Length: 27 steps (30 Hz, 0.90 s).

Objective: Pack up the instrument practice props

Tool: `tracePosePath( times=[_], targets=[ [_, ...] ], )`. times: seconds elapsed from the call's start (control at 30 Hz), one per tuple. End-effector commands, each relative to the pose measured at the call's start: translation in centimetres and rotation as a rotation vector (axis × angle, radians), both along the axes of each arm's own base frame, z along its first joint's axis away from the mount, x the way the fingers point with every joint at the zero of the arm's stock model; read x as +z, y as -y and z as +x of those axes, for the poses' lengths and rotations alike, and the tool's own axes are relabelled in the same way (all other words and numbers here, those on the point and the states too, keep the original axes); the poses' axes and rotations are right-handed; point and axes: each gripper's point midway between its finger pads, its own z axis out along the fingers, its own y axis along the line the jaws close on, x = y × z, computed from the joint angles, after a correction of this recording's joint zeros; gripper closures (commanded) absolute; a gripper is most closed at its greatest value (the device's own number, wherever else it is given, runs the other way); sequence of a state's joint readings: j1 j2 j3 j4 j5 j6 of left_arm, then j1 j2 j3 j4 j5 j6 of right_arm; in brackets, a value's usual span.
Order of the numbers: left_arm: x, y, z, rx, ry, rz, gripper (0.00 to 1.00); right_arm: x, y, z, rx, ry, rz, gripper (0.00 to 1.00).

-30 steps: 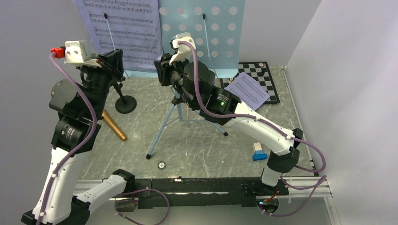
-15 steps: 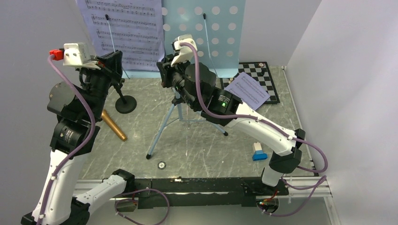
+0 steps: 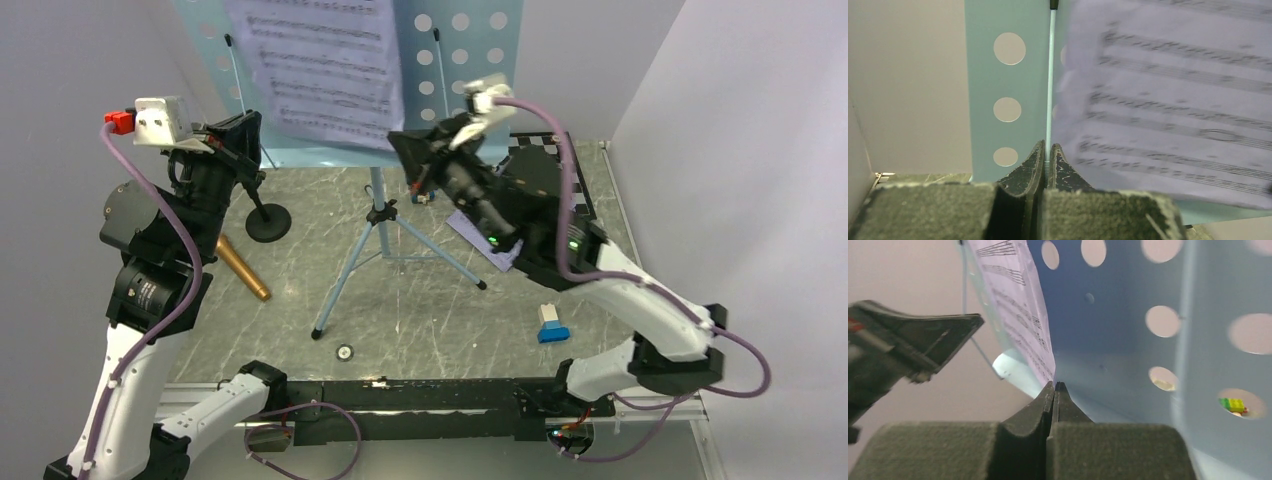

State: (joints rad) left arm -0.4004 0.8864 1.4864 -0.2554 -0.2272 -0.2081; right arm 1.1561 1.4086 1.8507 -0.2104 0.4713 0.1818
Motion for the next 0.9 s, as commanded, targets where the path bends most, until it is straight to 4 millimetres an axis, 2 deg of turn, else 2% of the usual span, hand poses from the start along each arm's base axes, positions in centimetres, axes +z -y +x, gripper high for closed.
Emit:
tracePosePath(
  times=[0.0,0.13,0.17,0.3,0.47,0.67,0.77,0.87],
  targets=[
    [2.2,-0.7,-1.5,0.000,0.078,-0.046,1.00,3.7,4.1,-4.5,0.143,0.118,0.073,1.00],
    [2.2,-0.5,-1.4,-0.005,0.077,-0.048,0.99,4.0,6.0,-7.9,0.272,0.167,0.068,1.00],
    [2.0,-0.5,-1.3,-0.004,0.074,-0.049,0.96,4.0,6.4,-8.8,0.306,0.177,0.067,1.00],
    [1.7,-0.6,-1.3,-0.002,0.073,-0.055,0.75,3.3,7.3,-12.0,0.451,0.217,0.010,1.00],
    [2.0,-0.6,-2.0,-0.020,0.089,-0.069,0.41,0.7,7.7,-14.2,0.560,0.242,-0.104,1.00],
    [2.0,-0.8,-3.3,-0.040,0.083,-0.081,0.16,-4.2,8.0,-17.9,0.768,0.243,-0.234,1.00],
    [0.9,-1.2,-4.5,-0.049,0.076,-0.100,0.11,-8.5,8.0,-18.5,0.822,0.180,-0.333,1.00],
    [-0.8,-2.0,-5.7,-0.040,0.061,-0.136,0.08,-13.7,8.5,-17.5,0.774,0.070,-0.429,1.00]
  ],
)
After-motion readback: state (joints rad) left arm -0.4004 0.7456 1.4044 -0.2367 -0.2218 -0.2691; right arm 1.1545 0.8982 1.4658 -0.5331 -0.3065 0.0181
